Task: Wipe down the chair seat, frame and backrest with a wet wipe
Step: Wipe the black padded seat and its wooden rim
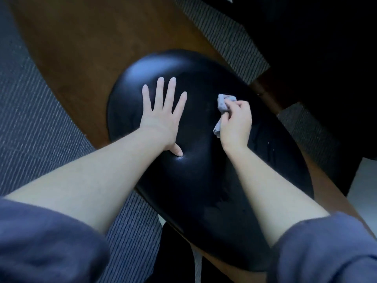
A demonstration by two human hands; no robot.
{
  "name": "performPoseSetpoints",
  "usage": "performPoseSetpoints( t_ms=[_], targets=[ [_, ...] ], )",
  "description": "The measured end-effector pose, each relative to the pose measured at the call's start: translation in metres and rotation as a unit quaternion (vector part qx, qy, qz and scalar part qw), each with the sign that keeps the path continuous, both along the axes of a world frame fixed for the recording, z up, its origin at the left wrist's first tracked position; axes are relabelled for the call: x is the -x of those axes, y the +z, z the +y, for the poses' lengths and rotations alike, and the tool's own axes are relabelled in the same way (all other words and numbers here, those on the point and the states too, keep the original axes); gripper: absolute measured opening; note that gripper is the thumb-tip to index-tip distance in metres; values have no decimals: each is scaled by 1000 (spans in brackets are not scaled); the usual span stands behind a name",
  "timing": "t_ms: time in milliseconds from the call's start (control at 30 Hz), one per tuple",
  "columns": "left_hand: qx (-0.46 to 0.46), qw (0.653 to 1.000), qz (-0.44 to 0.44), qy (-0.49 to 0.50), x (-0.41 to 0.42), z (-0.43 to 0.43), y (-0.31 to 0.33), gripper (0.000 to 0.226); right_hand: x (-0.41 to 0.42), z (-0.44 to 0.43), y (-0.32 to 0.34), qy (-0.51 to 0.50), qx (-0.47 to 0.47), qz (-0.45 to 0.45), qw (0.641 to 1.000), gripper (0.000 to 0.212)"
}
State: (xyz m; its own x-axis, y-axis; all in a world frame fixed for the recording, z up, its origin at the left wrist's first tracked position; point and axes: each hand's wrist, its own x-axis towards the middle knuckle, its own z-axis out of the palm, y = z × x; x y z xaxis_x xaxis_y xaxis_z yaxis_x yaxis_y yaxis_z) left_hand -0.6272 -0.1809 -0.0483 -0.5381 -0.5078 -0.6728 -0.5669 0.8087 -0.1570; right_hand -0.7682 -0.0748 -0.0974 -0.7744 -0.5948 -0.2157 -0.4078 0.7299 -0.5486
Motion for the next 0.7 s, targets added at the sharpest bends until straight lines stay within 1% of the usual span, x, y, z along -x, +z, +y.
performPoseSetpoints(
  t_ms=[33, 67, 167, 200, 233, 267, 300, 333, 367, 400, 500, 533, 567, 633, 667, 700],
  targets=[
    [-7, 1000, -6, 7, 2, 0, -1, 153, -3, -4, -1, -13, 2, -1, 1000, 33],
    [-15, 1000, -13, 13, 3, -1, -1, 153, -13, -4, 1, 10, 13, 3, 1000, 31],
    [-33, 999, -25, 27, 5, -3, 1, 153, -41, 16, 11, 164, 60, -11, 985, 29],
    [-38, 998, -27, 30, 6, -4, 1, 152, -36, 19, 10, 193, 63, -1, 979, 29],
    [-45, 998, -30, 32, 5, -3, 1, 152, -25, 15, 6, 184, 61, 10, 981, 29],
    [-48, 998, -33, 34, 5, -3, 1, 153, -12, 6, 2, 129, 54, 14, 990, 30],
    [-49, 998, -33, 35, 5, -3, 0, 153, 0, -4, -2, 53, 45, 6, 998, 31],
    [-49, 998, -31, 36, 5, -4, -1, 153, 6, -14, -5, -6, 36, -3, 999, 33],
    [-52, 998, -27, 37, 5, -4, -2, 153, 3, -21, -6, -25, 38, -10, 999, 35],
    [-54, 998, -23, 38, 4, -4, -2, 154, -7, -24, -3, -1, 52, -9, 999, 35],
    [-56, 998, -8, 34, 1, -5, -3, 153, -35, -6, 2, 167, 99, -13, 981, 32],
    [-55, 998, -5, 35, 0, -5, -4, 153, -27, -1, 1, 183, 101, -8, 978, 31],
    [-55, 998, -3, 34, 0, -5, -5, 154, -13, -3, -4, 151, 95, -8, 984, 29],
    [-55, 998, -7, 31, 0, -5, -5, 154, 20, -17, -12, -15, 57, -32, 998, 29],
    [-54, 998, -9, 31, 0, -5, -6, 154, 29, -23, -15, -71, 28, -33, 997, 31],
    [-51, 998, -9, 31, 0, -6, -6, 154, 27, -28, -15, -78, 12, -9, 997, 34]
  ],
)
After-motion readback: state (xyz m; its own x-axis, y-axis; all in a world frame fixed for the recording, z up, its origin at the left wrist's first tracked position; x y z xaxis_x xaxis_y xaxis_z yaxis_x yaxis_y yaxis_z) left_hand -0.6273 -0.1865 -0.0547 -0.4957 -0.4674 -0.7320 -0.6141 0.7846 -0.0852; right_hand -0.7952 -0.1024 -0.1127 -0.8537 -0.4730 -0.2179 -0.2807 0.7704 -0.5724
